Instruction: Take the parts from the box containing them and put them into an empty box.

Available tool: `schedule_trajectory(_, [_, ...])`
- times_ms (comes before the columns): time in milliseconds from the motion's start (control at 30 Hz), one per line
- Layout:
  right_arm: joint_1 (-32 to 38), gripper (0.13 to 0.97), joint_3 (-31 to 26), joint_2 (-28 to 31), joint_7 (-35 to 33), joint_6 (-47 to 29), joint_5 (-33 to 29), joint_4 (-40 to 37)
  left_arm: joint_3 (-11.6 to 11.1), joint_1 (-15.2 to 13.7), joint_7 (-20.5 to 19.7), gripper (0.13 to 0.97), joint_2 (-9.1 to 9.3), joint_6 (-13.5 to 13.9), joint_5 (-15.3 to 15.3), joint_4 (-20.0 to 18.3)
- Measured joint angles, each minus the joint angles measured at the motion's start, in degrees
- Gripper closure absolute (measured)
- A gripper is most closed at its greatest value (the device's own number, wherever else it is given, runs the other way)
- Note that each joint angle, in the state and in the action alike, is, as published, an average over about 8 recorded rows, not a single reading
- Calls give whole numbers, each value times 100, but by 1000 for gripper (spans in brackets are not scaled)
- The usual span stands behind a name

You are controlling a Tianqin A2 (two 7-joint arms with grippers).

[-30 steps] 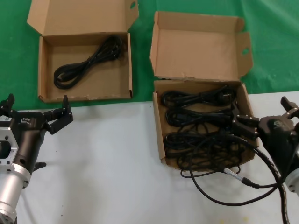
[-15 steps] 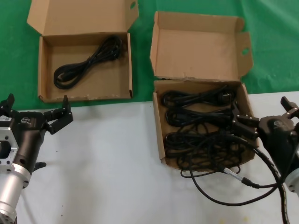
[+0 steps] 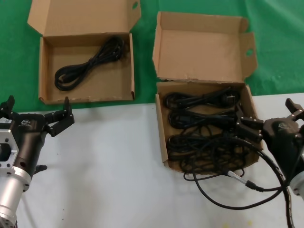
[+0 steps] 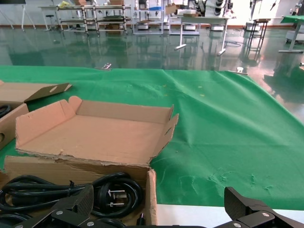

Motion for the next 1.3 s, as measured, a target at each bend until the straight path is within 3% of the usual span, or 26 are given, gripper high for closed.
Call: schedule_trajectory(1300, [0, 129, 0, 0, 0, 0, 0, 0, 0, 0, 0, 132, 0, 0, 0, 0])
